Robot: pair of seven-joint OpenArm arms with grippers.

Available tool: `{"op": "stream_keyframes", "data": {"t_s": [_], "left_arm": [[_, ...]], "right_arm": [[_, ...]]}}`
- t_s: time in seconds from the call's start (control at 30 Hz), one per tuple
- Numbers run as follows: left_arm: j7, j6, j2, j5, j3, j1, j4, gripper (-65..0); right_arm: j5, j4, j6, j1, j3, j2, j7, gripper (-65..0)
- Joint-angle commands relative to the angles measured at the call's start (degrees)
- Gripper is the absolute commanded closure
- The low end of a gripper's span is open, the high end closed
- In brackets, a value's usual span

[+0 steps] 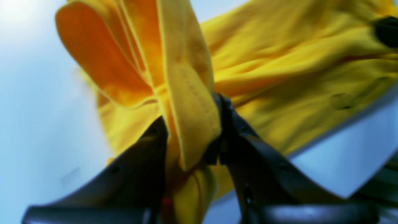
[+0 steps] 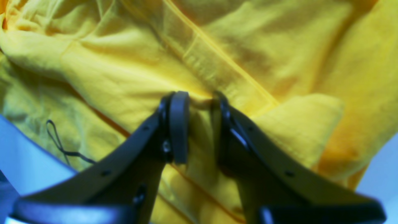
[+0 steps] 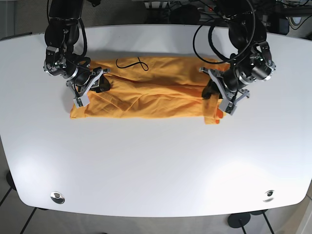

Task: Fold the T-shirt properly
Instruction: 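Fold the strip's end with the left gripper toward the right gripper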

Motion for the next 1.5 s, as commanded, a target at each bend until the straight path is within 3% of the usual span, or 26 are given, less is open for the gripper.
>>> {"op": "stream_keyframes", "data": {"t_s": [0.03, 0.23, 0.33, 0.4, 0.47, 0.57, 0.63, 0.87, 1.0, 1.03, 1.27, 1.4, 1.5], "left_arm": [[-2.4, 1.9, 1.1, -1.0, 1.4, -1.5, -0.7, -5.1], [-6.6, 5.8, 1.6, -1.0, 6.0, -2.7, -6.5, -8.2], [-6.6, 9.2, 1.4, -1.0, 9.6, -3.9, -6.7, -28.2], [-6.6, 14.1, 1.5, -1.2, 10.3, -4.4, -6.5, -34.9], [-6.5, 16.6, 1.4, -1.3, 15.9, -6.1, -5.2, -37.4], [-6.5, 16.6, 1.1, -1.3, 23.2, -6.6, -0.2, -37.4], [-6.5, 16.6, -0.7, -1.3, 23.6, -6.6, 3.3, -37.4], [-6.6, 16.6, -6.9, -1.1, 8.6, -4.1, 4.5, -36.0], [-6.6, 16.6, -9.3, -1.0, 8.0, -0.6, 4.4, -15.7], [-6.6, 16.6, -9.9, -1.0, 9.4, 0.7, 4.2, -11.7], [-6.7, 16.6, -12.5, -1.1, 24.8, 2.9, -1.4, -11.1], [-6.7, 16.5, -12.1, -1.6, 28.1, 0.0, -0.6, -11.1], [-6.7, 16.5, -11.1, -6.3, 18.7, -0.2, 3.3, -11.1]], "right_arm": [[0.1, 0.8, -0.02, 0.3, 0.0, 0.4, -0.2, -12.4], [0.1, 0.8, -0.02, 0.3, 0.0, 0.4, -0.2, -12.4], [0.1, 0.8, -0.02, 0.3, -0.1, 0.4, -0.2, -12.4], [0.1, 0.8, -0.02, 0.3, -0.2, 0.4, -0.2, -12.4], [0.1, 0.8, -0.02, 0.3, -0.2, 0.4, -0.2, -12.4], [0.1, 0.8, -0.02, 0.3, -0.2, 0.4, -0.2, -12.4], [0.1, 0.9, -0.02, 0.3, -0.2, 0.4, -0.2, -12.5], [0.1, 0.9, -0.02, 0.3, 0.0, 0.4, -0.2, -12.5], [0.1, 0.9, -0.02, 0.4, 0.0, 0.4, -0.2, -12.4], [0.1, 0.9, -0.02, 0.6, 0.0, 0.4, -0.2, -12.4], [0.3, 1.0, -0.02, 0.8, 0.0, 0.4, -0.1, -12.4], [8.8, 1.0, -0.55, 0.8, 0.1, 1.1, -0.1, -13.0], [18.0, 1.0, -0.64, 0.7, 4.0, 2.7, -0.9, -13.2]]}}
